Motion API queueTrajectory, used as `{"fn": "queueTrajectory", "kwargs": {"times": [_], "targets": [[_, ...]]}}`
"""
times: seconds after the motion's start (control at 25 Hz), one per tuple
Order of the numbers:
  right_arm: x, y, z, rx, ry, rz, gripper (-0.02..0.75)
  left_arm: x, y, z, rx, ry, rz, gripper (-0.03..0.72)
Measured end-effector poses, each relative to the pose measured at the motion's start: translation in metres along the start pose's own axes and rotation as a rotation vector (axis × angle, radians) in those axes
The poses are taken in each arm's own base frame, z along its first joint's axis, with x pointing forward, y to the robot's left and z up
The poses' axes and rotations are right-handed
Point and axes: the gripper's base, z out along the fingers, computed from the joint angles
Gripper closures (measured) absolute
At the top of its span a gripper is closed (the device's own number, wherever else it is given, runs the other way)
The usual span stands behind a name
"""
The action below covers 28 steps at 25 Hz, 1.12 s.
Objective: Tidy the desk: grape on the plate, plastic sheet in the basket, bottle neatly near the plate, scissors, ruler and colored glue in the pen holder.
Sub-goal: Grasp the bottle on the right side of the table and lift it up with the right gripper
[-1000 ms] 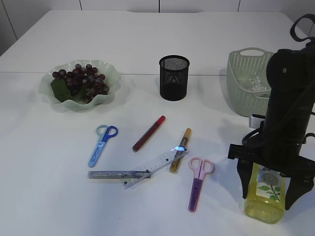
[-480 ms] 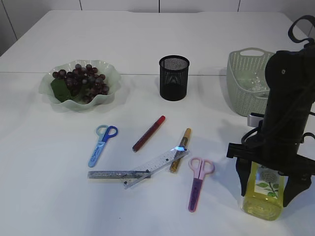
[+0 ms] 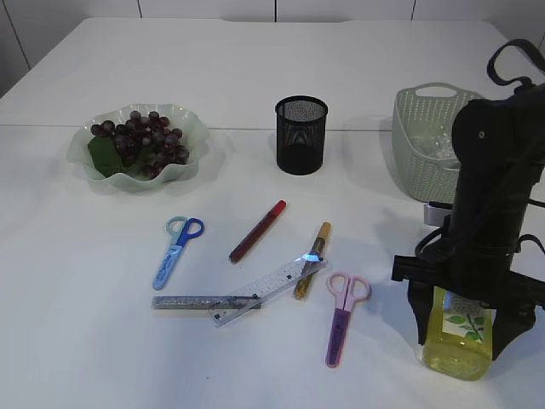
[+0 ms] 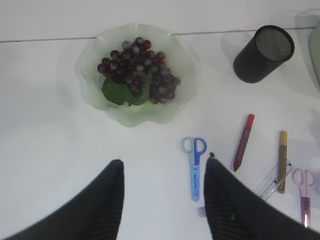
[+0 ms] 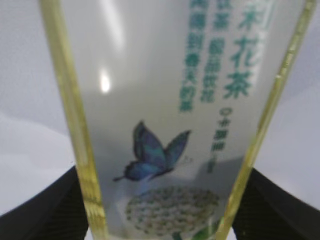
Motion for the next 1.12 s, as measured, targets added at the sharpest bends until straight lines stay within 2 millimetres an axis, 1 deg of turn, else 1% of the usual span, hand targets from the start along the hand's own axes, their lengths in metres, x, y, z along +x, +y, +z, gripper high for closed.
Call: {"fn": "queueTrajectory", "kwargs": {"times": [0.12, 0.2, 0.28, 0.44, 0.52, 0.88, 1.12], "targets": [[-0.0010, -0.0009, 0.0000, 0.010, -0.011, -0.010, 0.142, 0.0000, 0.0000, 0.0000, 0.000, 0.000, 0.000, 0.309], [-0.0013, -0.0010, 0.0000, 0.012, -0.014, -0.013, 0.158, 0.0000, 0.0000, 0.0000, 0.000, 0.000, 0.000, 0.309], [-0.0013, -0.0011, 0.0000, 0.012, -0.014, -0.016, 0.190, 0.0000, 0.0000, 0.0000, 0.000, 0.000, 0.000, 0.309], [-0.0015, -0.0009, -0.0003, 0.011, -0.016, -0.025, 0.278, 0.0000, 0.0000, 0.0000, 0.000, 0.000, 0.000, 0.309], [-0.0015, -0.0007, -0.0005, 0.011, -0.016, -0.025, 0.297, 0.0000, 0.0000, 0.0000, 0.000, 0.000, 0.000, 0.309], [-0.0017, 0.0003, -0.0020, 0.011, -0.017, -0.040, 0.301, 0.0000, 0.0001, 0.0000, -0.001, 0.000, 0.000, 0.309], [-0.0018, -0.0007, -0.0020, 0.023, -0.016, -0.158, 0.302, 0.0000, 0.0005, 0.0000, -0.005, 0.000, 0.002, 0.309]]}}
